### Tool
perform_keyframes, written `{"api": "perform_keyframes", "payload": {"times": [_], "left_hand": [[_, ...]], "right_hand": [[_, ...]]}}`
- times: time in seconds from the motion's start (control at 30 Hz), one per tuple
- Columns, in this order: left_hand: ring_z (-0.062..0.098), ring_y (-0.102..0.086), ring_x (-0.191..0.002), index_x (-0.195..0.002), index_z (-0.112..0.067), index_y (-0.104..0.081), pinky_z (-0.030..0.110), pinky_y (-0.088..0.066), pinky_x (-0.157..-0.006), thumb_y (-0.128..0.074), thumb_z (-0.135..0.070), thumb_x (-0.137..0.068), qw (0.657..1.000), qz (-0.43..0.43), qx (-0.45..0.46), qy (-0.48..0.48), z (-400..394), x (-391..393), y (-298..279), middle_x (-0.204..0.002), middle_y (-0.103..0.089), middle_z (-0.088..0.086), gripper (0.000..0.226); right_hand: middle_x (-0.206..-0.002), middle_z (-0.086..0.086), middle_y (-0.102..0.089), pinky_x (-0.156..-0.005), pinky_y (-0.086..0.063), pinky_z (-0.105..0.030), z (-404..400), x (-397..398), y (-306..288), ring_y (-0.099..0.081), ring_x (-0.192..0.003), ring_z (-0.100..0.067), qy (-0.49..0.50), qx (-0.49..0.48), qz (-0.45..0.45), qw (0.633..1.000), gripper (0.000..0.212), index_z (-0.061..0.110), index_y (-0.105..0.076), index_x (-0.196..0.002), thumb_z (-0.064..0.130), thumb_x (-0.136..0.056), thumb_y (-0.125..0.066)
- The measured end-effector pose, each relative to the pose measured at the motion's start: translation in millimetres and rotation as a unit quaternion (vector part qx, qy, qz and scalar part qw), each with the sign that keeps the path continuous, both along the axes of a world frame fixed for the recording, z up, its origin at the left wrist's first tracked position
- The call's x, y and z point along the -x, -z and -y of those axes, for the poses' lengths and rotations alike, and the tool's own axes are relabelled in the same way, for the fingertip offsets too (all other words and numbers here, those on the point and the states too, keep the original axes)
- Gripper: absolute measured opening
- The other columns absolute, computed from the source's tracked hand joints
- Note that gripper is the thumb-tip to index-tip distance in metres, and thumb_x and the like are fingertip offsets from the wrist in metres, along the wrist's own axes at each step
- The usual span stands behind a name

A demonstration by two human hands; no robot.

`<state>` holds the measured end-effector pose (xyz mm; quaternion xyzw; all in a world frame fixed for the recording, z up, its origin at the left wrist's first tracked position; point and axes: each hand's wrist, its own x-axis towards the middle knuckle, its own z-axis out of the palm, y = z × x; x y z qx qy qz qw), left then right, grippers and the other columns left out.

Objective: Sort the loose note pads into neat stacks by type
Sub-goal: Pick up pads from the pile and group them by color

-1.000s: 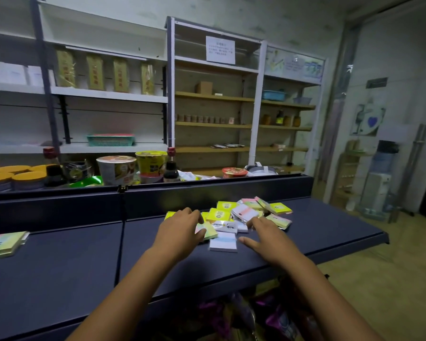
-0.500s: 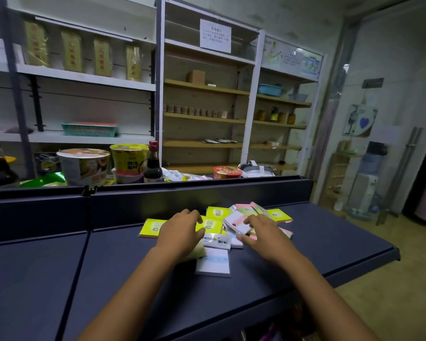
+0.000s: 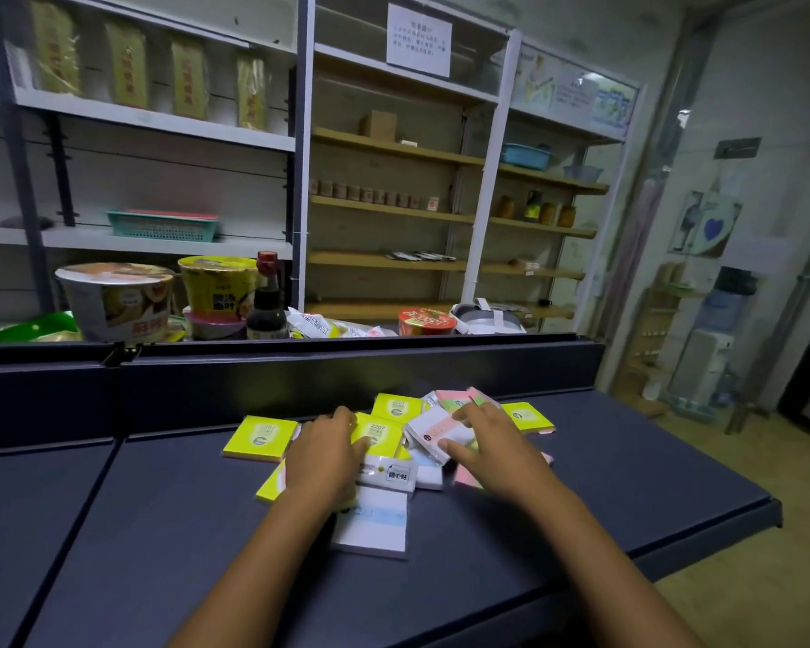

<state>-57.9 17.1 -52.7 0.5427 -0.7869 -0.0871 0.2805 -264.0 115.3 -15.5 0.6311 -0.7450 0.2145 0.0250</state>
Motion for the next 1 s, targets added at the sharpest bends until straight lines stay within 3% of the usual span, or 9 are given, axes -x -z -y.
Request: {"api": "perform_keyframes", "payload": {"times": [0.17,0.37,0.53,0.7,0.87,1.0], "left_hand": [[0.022,-0.06,-0.105,-0.119,-0.025,-0.058,0.036,-0.05,-0.078,-0.068,-0.042,-0.086,0.996,-0.086,0.001,0.011,2,-2,0,-0.113,-0.065,-0.002,0.039],[0.012,-0.064,-0.095,-0.107,-0.027,-0.063,0.034,-0.054,-0.08,-0.082,-0.025,-0.075,0.975,-0.22,-0.025,0.025,4,-8,-9,-0.099,-0.066,-0.008,0.037],[0.015,-0.068,-0.084,-0.113,-0.014,-0.067,0.031,-0.056,-0.066,-0.078,-0.003,-0.079,0.905,-0.41,-0.094,0.063,11,-6,-14,-0.093,-0.07,0.001,0.038],[0.013,-0.072,-0.078,-0.111,-0.01,-0.068,0.023,-0.056,-0.062,-0.067,-0.002,-0.089,0.82,-0.54,-0.15,0.111,12,-9,-17,-0.098,-0.073,0.005,0.023],[0.018,-0.074,-0.084,-0.102,-0.014,-0.066,0.027,-0.059,-0.066,-0.065,-0.001,-0.09,0.753,-0.612,-0.187,0.152,7,-7,-25,-0.098,-0.074,0.006,0.018],[0.023,-0.074,-0.09,-0.107,-0.01,-0.064,0.029,-0.06,-0.068,-0.065,0.0,-0.09,0.741,-0.624,-0.191,0.159,6,-6,-27,-0.102,-0.074,0.009,0.019]], "right_hand": [[-0.145,0.003,-0.044,-0.106,-0.041,-0.038,2,14,-1,-0.034,-0.14,-0.014,-0.017,0.011,0.0,1.0,0.04,0.025,-0.051,-0.126,0.047,-0.094,-0.058],[-0.138,0.003,-0.049,-0.104,-0.042,-0.038,5,18,3,-0.041,-0.134,-0.015,-0.026,0.023,0.009,0.999,0.039,0.025,-0.051,-0.125,0.046,-0.093,-0.059],[-0.122,0.005,-0.053,-0.096,-0.045,-0.034,15,19,1,-0.051,-0.116,-0.012,-0.039,0.029,0.023,0.999,0.035,0.024,-0.053,-0.119,0.044,-0.092,-0.062],[-0.121,0.004,-0.053,-0.094,-0.048,-0.04,23,24,8,-0.052,-0.116,-0.015,-0.024,-0.006,0.037,0.999,0.035,0.023,-0.053,-0.119,0.04,-0.09,-0.064],[-0.131,-0.004,-0.049,-0.099,-0.042,-0.038,32,22,16,-0.042,-0.127,-0.023,0.014,-0.054,-0.006,0.998,0.056,0.019,-0.049,-0.127,0.053,-0.085,-0.065],[-0.13,-0.004,-0.052,-0.09,-0.041,-0.036,35,21,17,-0.045,-0.121,-0.025,0.028,-0.068,-0.034,0.997,0.06,0.018,-0.049,-0.128,0.056,-0.084,-0.064]]}}
